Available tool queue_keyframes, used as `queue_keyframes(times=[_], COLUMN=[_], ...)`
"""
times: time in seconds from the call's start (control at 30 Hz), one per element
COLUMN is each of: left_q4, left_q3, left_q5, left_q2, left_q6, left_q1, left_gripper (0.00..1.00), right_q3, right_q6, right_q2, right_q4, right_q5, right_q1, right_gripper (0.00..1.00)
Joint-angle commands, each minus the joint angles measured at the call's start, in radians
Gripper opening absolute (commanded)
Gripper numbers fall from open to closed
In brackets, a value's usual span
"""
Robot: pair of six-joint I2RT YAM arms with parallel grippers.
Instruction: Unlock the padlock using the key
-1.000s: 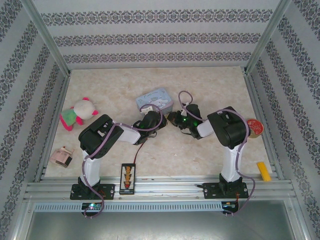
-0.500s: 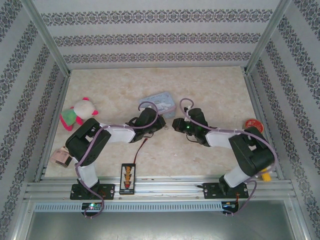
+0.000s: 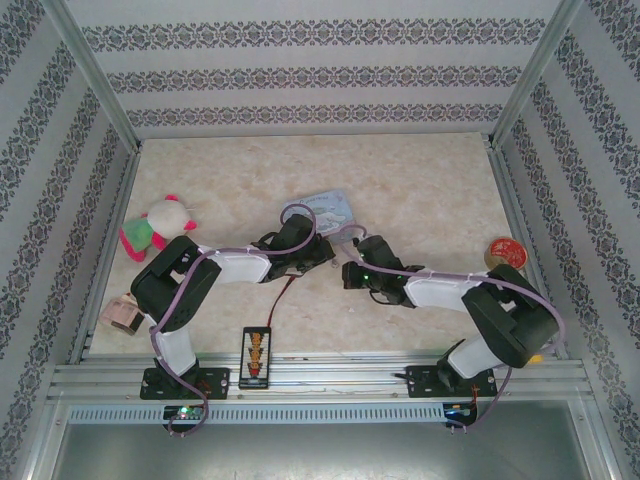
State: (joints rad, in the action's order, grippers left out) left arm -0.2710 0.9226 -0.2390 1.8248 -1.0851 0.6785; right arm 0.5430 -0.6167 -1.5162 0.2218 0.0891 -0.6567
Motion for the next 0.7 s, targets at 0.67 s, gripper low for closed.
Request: queue_keyframes(times=[0.67], left_q4=[-0.059], left_q3=[0.017], left_q5=[-0.123], left_q2=[0.049], left_q6=[-0.054], left_q1=[-0.017], left_gripper=[0.00], right_q3=[0.149], right_q6=[0.075], right_q2=[-0.166], right_q4=[0.093], right_q5=[-0.066], right_q1=[-0.012], right_gripper=[0.00])
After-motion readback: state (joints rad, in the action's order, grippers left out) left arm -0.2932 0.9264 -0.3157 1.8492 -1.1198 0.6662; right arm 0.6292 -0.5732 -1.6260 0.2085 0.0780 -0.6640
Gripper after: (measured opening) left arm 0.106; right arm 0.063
